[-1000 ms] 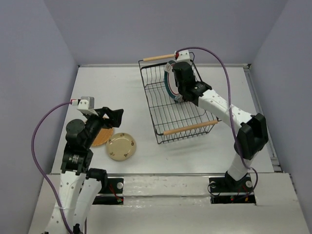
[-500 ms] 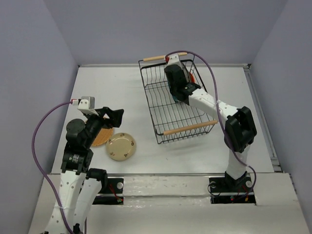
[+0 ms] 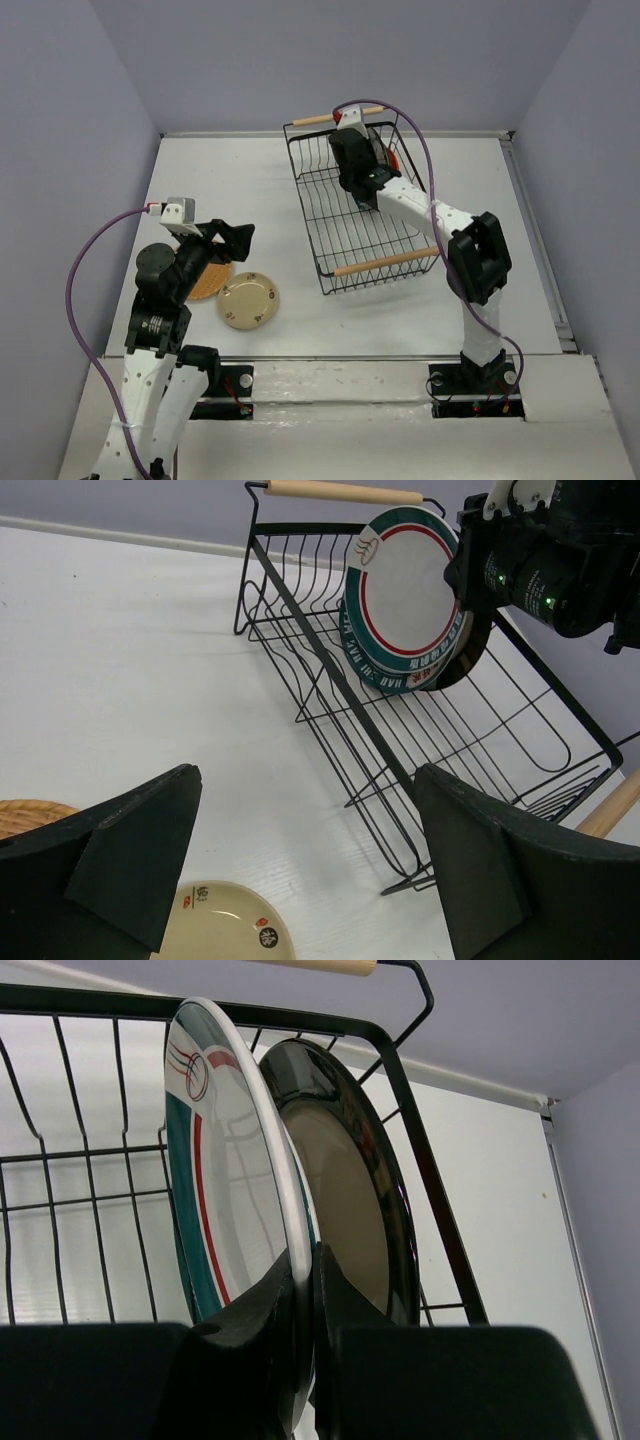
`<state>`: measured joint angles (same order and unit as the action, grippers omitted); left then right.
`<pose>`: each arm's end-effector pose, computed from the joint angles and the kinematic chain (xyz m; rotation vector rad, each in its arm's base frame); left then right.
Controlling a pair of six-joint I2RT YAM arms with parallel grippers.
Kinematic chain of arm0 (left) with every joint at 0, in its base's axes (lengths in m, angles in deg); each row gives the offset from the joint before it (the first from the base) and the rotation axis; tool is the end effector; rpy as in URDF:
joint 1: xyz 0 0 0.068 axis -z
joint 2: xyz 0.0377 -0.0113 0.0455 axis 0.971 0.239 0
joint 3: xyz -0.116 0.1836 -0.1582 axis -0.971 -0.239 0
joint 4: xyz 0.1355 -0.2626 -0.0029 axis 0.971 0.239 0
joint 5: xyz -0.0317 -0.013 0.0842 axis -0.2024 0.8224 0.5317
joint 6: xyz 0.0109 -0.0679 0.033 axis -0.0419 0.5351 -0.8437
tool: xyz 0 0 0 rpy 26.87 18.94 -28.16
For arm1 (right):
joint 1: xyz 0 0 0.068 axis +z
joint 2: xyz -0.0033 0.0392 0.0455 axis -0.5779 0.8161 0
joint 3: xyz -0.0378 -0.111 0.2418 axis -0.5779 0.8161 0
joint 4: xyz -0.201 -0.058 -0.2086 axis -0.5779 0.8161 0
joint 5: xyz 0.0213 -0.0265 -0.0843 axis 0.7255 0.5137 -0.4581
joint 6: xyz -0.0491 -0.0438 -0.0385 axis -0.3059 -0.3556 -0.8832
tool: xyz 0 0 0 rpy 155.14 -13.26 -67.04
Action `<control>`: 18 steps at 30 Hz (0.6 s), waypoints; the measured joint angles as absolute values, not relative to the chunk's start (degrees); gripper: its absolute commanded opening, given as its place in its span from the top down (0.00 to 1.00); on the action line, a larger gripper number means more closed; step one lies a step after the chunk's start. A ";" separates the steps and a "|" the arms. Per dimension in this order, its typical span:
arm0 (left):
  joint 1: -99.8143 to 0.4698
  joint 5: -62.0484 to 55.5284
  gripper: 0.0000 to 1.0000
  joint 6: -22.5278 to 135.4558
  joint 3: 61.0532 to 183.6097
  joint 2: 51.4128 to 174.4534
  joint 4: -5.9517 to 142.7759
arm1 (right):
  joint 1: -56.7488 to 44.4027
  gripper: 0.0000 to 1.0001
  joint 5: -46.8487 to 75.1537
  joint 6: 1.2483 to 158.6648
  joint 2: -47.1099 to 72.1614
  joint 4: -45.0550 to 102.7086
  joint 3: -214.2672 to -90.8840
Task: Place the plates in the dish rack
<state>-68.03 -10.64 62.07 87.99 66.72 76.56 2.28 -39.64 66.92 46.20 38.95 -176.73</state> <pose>0.1937 -0.0453 0.3479 0.0991 1.5505 -0.5588 0.4426 0.2818 0.2834 -0.2285 1.8859 -0.4408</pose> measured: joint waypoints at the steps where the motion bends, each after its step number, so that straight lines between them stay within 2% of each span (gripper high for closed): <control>1: -68.01 -10.64 0.01 62.07 87.99 66.72 76.56 | 2.28 0.93 -39.70 66.92 46.38 39.02 -177.01; 18: -68.03 -10.64 0.01 62.10 87.99 66.72 76.56 | 3.75 0.93 -41.39 64.74 47.30 40.33 -179.24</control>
<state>-68.03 -10.64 62.10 87.99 66.72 76.56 3.75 -41.39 64.74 47.30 40.33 -179.24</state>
